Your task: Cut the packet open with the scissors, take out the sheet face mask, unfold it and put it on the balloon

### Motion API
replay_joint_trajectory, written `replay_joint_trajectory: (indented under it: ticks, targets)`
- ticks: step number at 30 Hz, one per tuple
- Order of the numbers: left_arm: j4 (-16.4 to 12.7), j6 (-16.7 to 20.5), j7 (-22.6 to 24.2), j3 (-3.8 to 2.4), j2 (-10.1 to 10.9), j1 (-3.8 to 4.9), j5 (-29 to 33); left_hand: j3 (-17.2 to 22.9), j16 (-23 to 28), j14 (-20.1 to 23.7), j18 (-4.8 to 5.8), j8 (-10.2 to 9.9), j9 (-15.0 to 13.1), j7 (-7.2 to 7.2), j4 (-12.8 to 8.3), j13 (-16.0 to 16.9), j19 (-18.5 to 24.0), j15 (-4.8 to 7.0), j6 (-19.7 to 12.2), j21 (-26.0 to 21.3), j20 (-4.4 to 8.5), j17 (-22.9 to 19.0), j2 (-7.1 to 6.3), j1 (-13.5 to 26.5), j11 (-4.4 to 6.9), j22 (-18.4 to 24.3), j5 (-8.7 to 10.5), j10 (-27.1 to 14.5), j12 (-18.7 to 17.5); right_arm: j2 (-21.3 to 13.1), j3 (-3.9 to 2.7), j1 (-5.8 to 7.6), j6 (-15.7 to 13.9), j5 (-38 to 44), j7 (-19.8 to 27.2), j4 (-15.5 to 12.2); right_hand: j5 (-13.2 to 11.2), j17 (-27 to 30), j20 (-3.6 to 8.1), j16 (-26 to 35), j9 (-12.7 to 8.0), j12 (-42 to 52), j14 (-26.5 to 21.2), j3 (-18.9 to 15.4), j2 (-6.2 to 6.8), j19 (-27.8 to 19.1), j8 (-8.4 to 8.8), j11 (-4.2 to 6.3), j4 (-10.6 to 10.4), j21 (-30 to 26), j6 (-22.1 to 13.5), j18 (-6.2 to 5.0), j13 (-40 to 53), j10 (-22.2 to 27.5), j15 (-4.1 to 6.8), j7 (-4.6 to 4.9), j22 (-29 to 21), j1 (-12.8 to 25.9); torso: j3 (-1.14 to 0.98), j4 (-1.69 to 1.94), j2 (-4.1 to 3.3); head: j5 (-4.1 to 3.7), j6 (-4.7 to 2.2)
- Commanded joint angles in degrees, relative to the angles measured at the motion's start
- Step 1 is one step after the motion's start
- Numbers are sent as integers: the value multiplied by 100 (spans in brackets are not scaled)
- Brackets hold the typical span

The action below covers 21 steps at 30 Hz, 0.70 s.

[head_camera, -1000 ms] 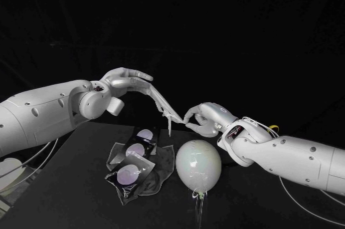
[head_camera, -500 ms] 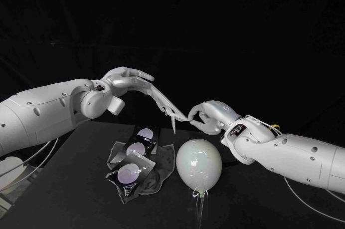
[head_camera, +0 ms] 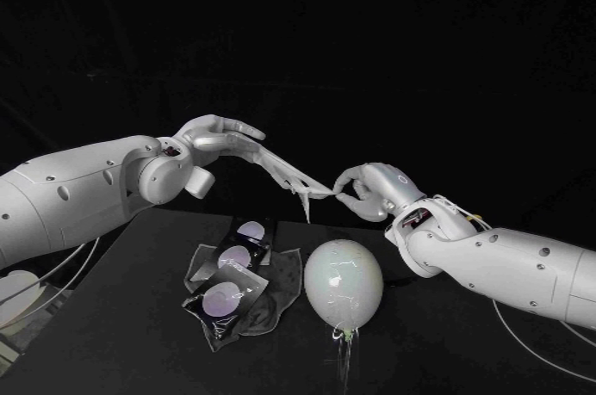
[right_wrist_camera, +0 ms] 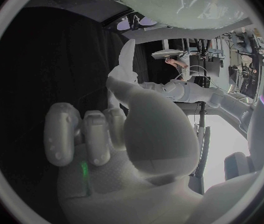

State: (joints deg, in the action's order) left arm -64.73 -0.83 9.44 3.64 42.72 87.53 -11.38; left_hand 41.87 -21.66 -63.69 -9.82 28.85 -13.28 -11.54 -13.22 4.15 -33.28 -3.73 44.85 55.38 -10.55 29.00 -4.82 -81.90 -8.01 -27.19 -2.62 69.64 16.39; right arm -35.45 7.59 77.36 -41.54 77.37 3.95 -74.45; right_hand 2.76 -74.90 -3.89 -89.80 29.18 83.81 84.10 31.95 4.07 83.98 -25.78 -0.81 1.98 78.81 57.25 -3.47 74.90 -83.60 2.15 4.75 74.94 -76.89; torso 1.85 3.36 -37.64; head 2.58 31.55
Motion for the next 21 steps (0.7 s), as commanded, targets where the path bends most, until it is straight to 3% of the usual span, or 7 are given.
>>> replay_joint_trajectory:
  ticks: [1,9,17,19,20,21]
  targets:
    - [15,140,96,-9,-2,13,-41,38,-29,9,-59,-31,7,-14,2,12,14,34,31,34,14,8,5,-51,117,-8,-18,181,20,-8,-2,9,-316,-333,-38,29,3,-1510,22,-20,8,21,590,29,21,25,-18,14,-4,1,36,99,906,-222,46,21,1178,28,0,-2,1,-2,-6]
    - [-14,232,138,-9,-25,13,-11,38,-26,16,-55,-31,11,-11,14,15,17,33,38,34,9,13,8,-40,118,-7,-18,186,14,24,-2,15,-197,-511,46,50,3,-1510,23,-20,11,9,590,37,23,9,-25,14,-1,-30,32,92,894,-214,47,21,1168,28,1,1,-2,-1,-11]
    - [-129,485,356,-10,-157,11,252,33,15,112,-34,-35,27,18,61,24,59,24,52,28,-21,25,10,-12,132,-2,-19,189,-27,119,-1,19,236,-861,162,51,2,-1510,8,-20,37,-358,590,77,58,-190,-49,-21,-30,-399,-153,15,561,46,21,64,1059,77,5,-7,-1,7,-34]
    - [-142,565,434,-10,-197,10,366,33,69,301,12,-42,44,18,84,35,178,-10,58,-18,-78,26,5,-11,128,15,-22,203,-62,141,0,20,391,-970,170,51,9,-1270,-38,70,-31,-1273,492,-27,140,-600,76,-86,-134,-1133,-388,-126,-235,736,-47,147,842,207,5,-8,0,16,-38]
    - [-145,581,450,-10,-205,10,389,39,102,389,34,-44,50,16,91,40,234,-31,60,-45,-104,17,7,-14,123,27,-20,209,-73,146,0,21,430,-1003,171,52,9,-1270,-38,70,-31,-1273,492,-27,140,-600,76,-86,-134,-1133,-388,-126,-235,736,-47,147,842,207,3,-5,0,18,-41]
    - [-149,602,471,-10,-218,10,419,56,144,483,72,-47,56,10,101,43,314,-58,58,-100,-140,2,10,-12,117,51,-18,208,-85,153,1,21,488,-1054,172,55,-18,-421,-117,471,-124,-2568,68,-96,276,-1294,249,-225,-229,-2313,-623,-317,-1293,1731,-117,220,479,313,2,-7,0,19,-44]
